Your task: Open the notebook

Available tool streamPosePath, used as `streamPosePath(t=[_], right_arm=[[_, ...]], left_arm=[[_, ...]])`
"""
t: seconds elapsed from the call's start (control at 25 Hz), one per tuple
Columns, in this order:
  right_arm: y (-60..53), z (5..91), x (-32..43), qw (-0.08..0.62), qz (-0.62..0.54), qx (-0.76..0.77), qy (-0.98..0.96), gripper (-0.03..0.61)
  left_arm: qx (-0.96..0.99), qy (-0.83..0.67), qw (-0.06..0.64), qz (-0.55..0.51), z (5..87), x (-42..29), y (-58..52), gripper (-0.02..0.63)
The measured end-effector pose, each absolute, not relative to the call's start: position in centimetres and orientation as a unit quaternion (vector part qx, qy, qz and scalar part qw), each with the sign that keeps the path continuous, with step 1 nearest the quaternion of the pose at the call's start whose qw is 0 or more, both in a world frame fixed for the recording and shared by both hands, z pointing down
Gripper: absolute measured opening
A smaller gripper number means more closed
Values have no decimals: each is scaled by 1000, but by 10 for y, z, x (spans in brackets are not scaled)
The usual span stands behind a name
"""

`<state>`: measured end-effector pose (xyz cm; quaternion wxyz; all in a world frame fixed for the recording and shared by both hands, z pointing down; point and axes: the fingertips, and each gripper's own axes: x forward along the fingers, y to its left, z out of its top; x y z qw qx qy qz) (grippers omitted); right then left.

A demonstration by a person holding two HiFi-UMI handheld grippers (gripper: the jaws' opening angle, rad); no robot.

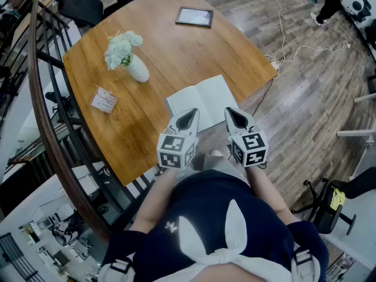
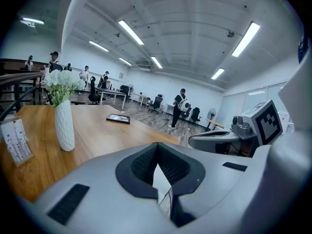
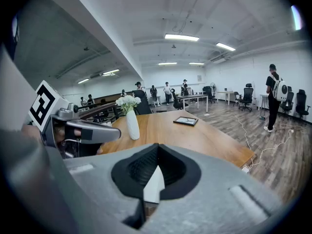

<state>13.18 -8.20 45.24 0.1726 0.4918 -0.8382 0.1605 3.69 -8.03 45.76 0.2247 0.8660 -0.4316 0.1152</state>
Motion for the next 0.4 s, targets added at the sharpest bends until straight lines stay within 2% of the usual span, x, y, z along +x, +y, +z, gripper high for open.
streamPosePath(t=[0.4], right_arm=[[-78,456,132,182,167,496,-832,-3]], left_arm=[[865,-430,230,120,461,34,-76,17]])
